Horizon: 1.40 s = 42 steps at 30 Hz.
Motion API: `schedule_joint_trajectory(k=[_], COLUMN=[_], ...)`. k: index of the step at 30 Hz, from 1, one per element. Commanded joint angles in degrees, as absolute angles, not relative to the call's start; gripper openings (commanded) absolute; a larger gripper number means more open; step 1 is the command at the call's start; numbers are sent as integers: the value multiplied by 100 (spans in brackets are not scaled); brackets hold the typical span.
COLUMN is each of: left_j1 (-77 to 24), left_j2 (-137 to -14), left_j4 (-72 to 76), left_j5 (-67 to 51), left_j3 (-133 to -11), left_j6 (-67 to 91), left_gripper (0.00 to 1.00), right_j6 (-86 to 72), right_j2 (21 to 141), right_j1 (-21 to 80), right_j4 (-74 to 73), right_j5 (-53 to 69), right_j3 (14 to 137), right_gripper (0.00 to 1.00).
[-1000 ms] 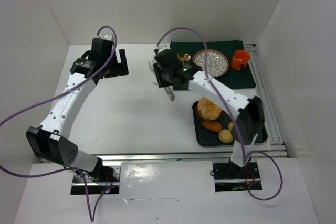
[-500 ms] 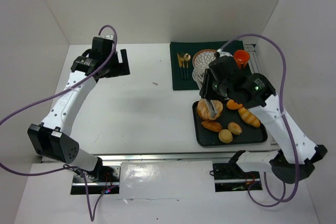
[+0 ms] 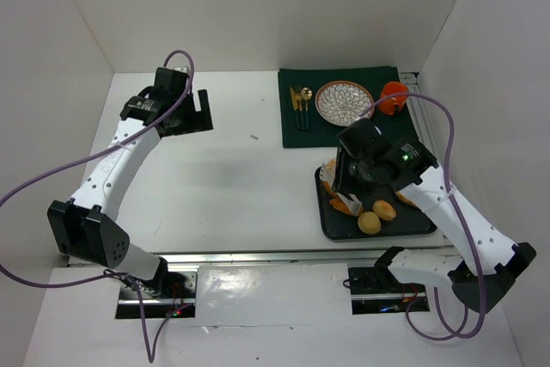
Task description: Place the bread
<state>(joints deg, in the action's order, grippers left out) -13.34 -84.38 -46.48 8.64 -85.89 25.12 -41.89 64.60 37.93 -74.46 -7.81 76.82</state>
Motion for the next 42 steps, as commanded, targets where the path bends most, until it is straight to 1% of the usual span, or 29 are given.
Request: schedule_joint_trajectory(k=[1, 2, 9, 11, 15, 18, 24, 29, 38, 40, 42], left_j1=[-1310, -1310, -1310, -1310, -1310, -1310, -1310, -1310, -1310, -1310, -1310], left_j2=[-8218, -8218, -8279, -8279, -8332, -8402, -8525, -8525, -8473, -8473, -8473], left_j4=[-4544, -4544, -4544, -4544, -4544, -4544, -4597, -4597, -4597, -4597, -4597], left_j5=[870, 922, 976, 976, 976, 1037, 1037, 1037, 1037, 1037, 1037], left_j3=[-8604, -8604, -8604, -8552, -8499, -8551, -8604, -8604, -8438, -8438, -8438], left_j6=[2610, 2610, 2610, 2610, 2610, 2610, 2610, 2610, 2610, 2610, 2610], left_gripper=[98, 98, 98, 98, 98, 98, 98, 98, 98, 98, 98], right_j6=[-4333, -4281, -4228, -4228, -4228, -4157, -3859, -3700, -3410, -3349, -3349], right_j2=[6503, 6504, 6724, 6724, 6785, 6899, 7084, 7277, 7514, 7515, 7515], right_j1=[3753, 3753, 3700, 3700, 3648, 3647, 3647, 3595, 3490, 3489, 3489], right_j4=[-7523, -7523, -7523, -7523, -7523, -7523, -7383, -7181, -6838, -6838, -6838], right_j5=[-835, -887, -1143, -1265, -1388, -1389, -1318, -1257, -1072, -1072, -1072], right_j3=[7708, 7760, 7813, 7813, 7813, 7761, 7708, 7568, 7339, 7391, 7497], right_gripper=[46, 48, 48, 50, 50, 50, 54, 55, 55, 50, 41])
